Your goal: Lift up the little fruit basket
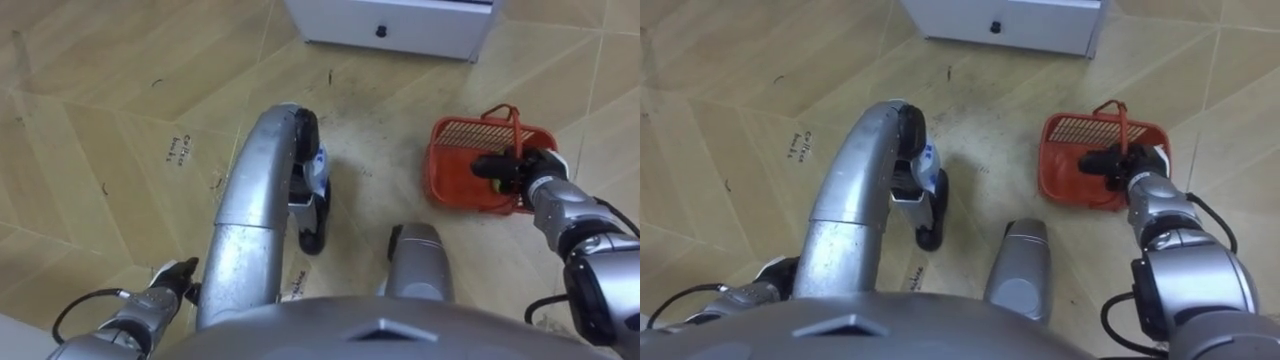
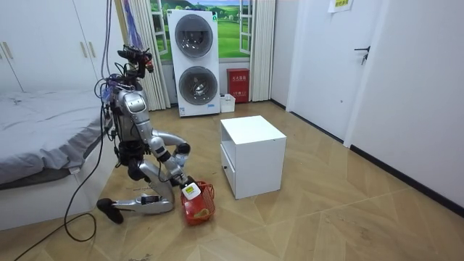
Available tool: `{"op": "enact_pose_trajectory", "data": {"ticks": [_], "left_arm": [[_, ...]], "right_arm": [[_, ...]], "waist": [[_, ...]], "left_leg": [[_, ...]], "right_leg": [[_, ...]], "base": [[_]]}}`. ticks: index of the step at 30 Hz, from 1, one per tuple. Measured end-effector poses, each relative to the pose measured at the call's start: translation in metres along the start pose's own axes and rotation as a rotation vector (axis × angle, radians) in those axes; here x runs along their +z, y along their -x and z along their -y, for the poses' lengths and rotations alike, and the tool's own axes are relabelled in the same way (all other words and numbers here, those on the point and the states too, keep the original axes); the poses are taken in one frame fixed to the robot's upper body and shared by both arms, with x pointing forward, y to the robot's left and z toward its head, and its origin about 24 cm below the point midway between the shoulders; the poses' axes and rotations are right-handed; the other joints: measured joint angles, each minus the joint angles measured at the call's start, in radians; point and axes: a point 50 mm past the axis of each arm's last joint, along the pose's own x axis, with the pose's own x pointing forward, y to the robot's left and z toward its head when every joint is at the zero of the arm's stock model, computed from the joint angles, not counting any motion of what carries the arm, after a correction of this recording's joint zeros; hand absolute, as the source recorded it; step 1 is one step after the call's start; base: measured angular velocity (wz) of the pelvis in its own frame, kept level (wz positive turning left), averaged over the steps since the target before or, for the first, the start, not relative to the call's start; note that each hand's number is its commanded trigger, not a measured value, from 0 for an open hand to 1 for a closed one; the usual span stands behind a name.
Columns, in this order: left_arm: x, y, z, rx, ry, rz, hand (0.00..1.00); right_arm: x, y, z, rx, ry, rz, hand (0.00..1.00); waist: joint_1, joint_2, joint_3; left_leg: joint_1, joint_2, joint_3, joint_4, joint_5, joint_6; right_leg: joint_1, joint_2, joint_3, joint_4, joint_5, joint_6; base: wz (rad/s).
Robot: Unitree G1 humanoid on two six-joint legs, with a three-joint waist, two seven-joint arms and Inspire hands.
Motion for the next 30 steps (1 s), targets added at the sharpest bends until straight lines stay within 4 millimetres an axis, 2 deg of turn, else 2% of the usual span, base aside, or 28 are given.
{"op": "enact_pose_trajectory", "data": {"ticks": [4,5,9,11,14,17,19,22,24,25,26,27,28,29,30], "left_arm": [[0.011,-0.001,-0.004,0.013,0.02,0.029,0.0],[0.015,-0.001,-0.007,0.02,0.034,0.041,0.0],[0.021,-0.001,-0.009,0.027,0.041,0.055,0.0],[0.022,-0.001,-0.011,0.031,0.053,0.06,0.0],[0.039,-0.002,-0.021,0.07,0.089,0.102,0.0],[0.05,-0.001,-0.028,0.112,0.106,0.13,0.0],[0.052,-0.001,-0.029,0.119,0.125,0.136,0.0],[0.042,-0.001,-0.025,0.113,0.137,0.114,0.0],[0.023,0.0,-0.02,0.109,0.163,0.068,0.0],[0.014,0.001,-0.017,0.109,0.184,0.045,0.0],[0.01,0.002,-0.016,0.111,0.197,0.033,0.0],[0.003,0.002,-0.015,0.113,0.223,0.01,0.0],[0.0,0.003,-0.015,0.129,0.235,0.001,0.0],[0.0,0.003,-0.016,0.142,0.233,0.004,0.0],[0.0,0.004,-0.018,0.17,0.226,0.006,0.0]], "right_arm": [[0.007,0.0,-0.006,0.02,-0.007,0.03,1.0],[0.013,0.0,-0.007,0.028,-0.011,0.054,1.0],[0.029,0.001,-0.013,0.051,-0.015,0.119,1.0],[0.035,0.002,-0.014,0.059,-0.014,0.139,1.0],[0.048,0.004,-0.016,0.073,-0.009,0.198,1.0],[0.062,0.007,-0.021,0.097,-0.012,0.255,1.0],[0.068,0.009,-0.024,0.112,-0.008,0.279,1.0],[0.076,0.011,-0.029,0.152,0.012,0.296,1.0],[0.084,0.016,-0.035,0.192,0.01,0.323,1.0],[0.091,0.019,-0.038,0.2,0.007,0.353,1.0],[0.094,0.021,-0.039,0.206,0.007,0.369,1.0],[0.099,0.024,-0.041,0.213,0.011,0.398,1.0],[0.097,0.025,-0.043,0.218,0.023,0.404,1.0],[0.094,0.026,-0.043,0.217,0.034,0.4,1.0],[0.088,0.026,-0.042,0.21,0.06,0.393,1.0]], "waist": [[0.003,-0.009,0.001],[0.002,-0.016,0.004],[-0.001,-0.026,0.001],[-0.007,-0.034,-0.0006],[-0.012,-0.043,-0.0036],[-0.012,-0.042,-0.0041],[-0.006,-0.042,-0.0046],[0.008,-0.037,-0.008],[0.001,-0.037,-0.0138],[0.0,-0.037,-0.0156],[0.0,-0.04,-0.0171],[-0.002,-0.041,-0.0179],[-0.001,-0.041,-0.0238],[0.003,-0.04,-0.0244],[0.014,-0.034,-0.027]], "left_leg": [[0.0,-0.003,-0.017,0.017,-0.003,0.004],[0.001,-0.002,-0.02,0.025,-0.006,0.009],[0.022,-0.006,-0.032,0.051,-0.037,0.026],[0.04,-0.017,-0.039,0.06,-0.055,0.032],[0.049,-0.021,-0.039,0.064,-0.069,0.05],[0.067,-0.018,-0.039,0.053,-0.078,0.068],[0.096,-0.018,-0.039,0.017,-0.078,0.072],[0.188,0.002,-0.041,-0.125,-0.07,0.078],[0.294,0.008,-0.05,-0.289,-0.046,0.073],[0.355,0.02,-0.047,-0.374,-0.035,0.077],[0.389,0.022,-0.044,-0.42,-0.029,0.076],[0.465,0.027,-0.036,-0.517,-0.013,0.083],[0.548,0.033,-0.033,-0.623,0.003,0.079],[0.59,0.033,-0.041,-0.679,0.015,0.077],[0.665,0.041,-0.06,-0.778,0.047,0.081]], "right_leg": [[0.017,0.014,-0.006,-0.002,0.0,0.0],[0.023,0.019,-0.007,-0.003,0.0,0.0],[0.062,0.027,-0.009,-0.022,0.0,0.0],[0.085,0.027,-0.011,-0.038,0.0,0.0],[0.107,0.03,-0.016,-0.066,-0.009,-0.005],[0.126,0.048,-0.011,-0.119,-0.022,0.002],[0.134,0.054,-0.001,-0.18,-0.023,0.002],[0.148,0.067,0.017,-0.382,-0.023,0.002],[0.208,0.07,0.014,-0.64,-0.018,0.01],[0.248,0.079,0.015,-0.778,0.011,0.02],[0.264,0.081,0.009,-0.837,0.041,0.021],[0.291,0.08,-0.006,-0.937,0.151,0.021],[0.293,0.077,-0.025,-0.996,0.329,0.021],[0.284,0.079,-0.037,-1.013,0.437,0.019],[0.247,0.082,-0.033,-1.006,0.493,0.004]], "base": [[-0.06],[-0.06],[-0.09],[-0.06],[0.0],[-0.03],[-0.15],[-0.4],[-0.56],[-0.5],[-0.47],[-0.35],[-0.28],[-0.28],[-0.32]]}}
